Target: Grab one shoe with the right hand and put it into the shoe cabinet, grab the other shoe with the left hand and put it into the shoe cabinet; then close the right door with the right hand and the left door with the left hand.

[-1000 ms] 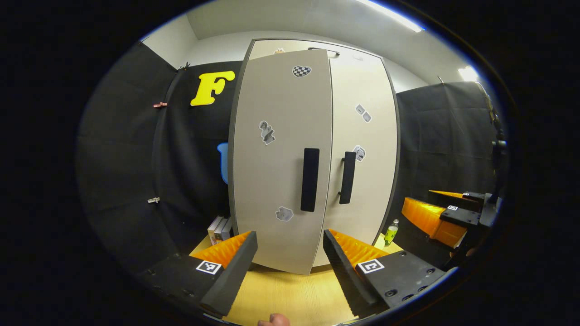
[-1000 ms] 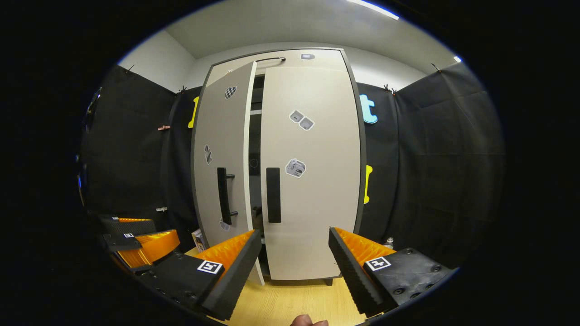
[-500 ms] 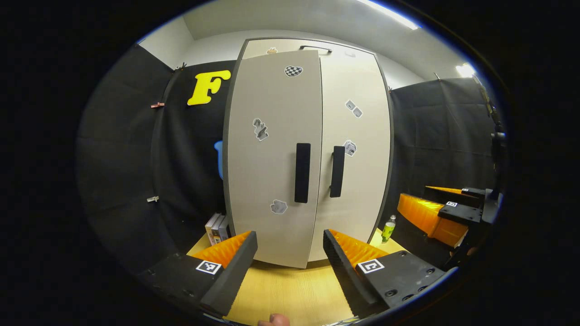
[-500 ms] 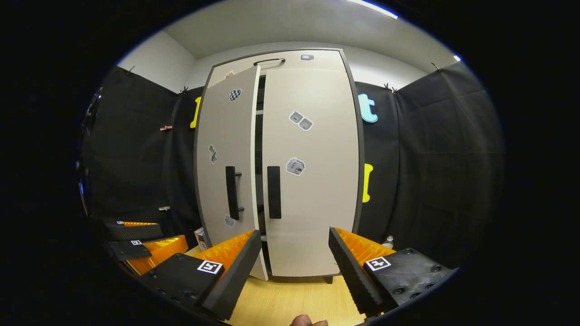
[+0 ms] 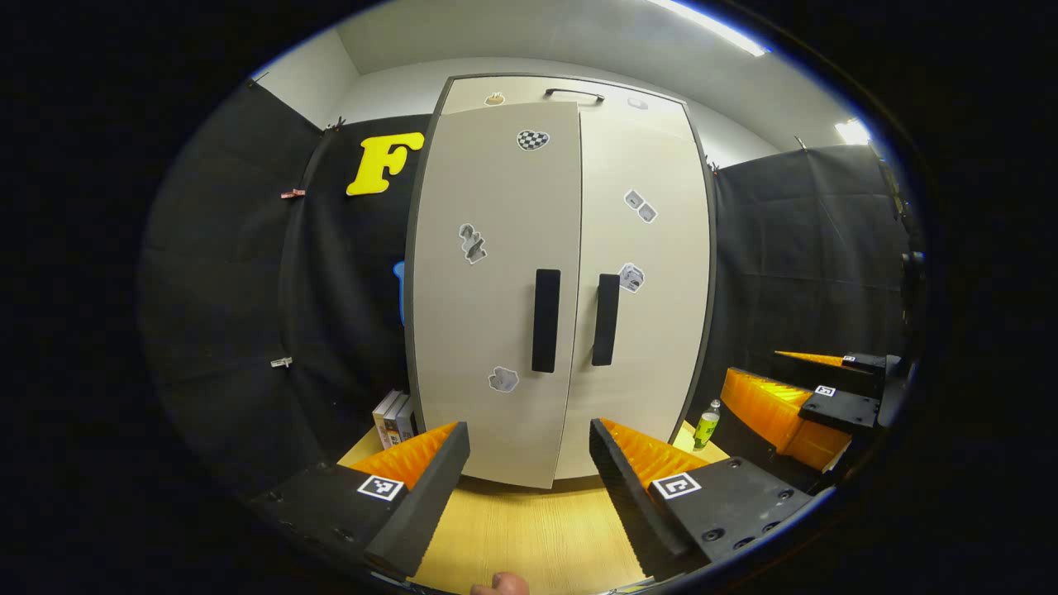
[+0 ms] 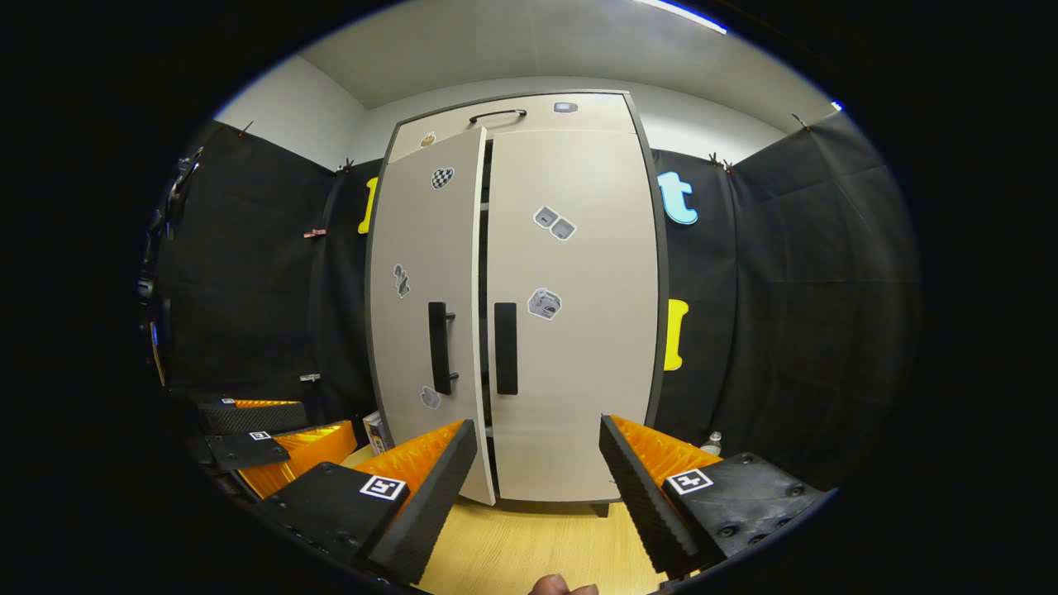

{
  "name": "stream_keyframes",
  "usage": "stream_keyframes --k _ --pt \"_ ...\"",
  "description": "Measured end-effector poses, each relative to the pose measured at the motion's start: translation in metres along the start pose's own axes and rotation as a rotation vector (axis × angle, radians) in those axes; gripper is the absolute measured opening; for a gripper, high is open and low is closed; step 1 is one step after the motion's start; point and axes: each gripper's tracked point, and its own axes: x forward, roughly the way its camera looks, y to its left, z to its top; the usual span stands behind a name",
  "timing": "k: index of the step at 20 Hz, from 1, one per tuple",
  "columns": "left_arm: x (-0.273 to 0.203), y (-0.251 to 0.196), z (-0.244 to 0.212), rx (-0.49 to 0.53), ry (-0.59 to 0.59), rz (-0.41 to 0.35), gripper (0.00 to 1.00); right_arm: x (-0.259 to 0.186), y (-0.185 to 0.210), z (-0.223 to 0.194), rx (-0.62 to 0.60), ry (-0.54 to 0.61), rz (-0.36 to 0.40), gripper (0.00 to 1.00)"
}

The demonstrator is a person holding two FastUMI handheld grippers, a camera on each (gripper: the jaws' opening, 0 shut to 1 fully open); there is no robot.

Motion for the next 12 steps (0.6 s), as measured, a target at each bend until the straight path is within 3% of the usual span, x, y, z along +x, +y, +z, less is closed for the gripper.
stream_keyframes --k 12 --pt "0.011 -0.028 0.003 0.048 -0.009 0.057 0.94 0.0 -0.011 -0.003 0.02 0.009 0.074 0.98"
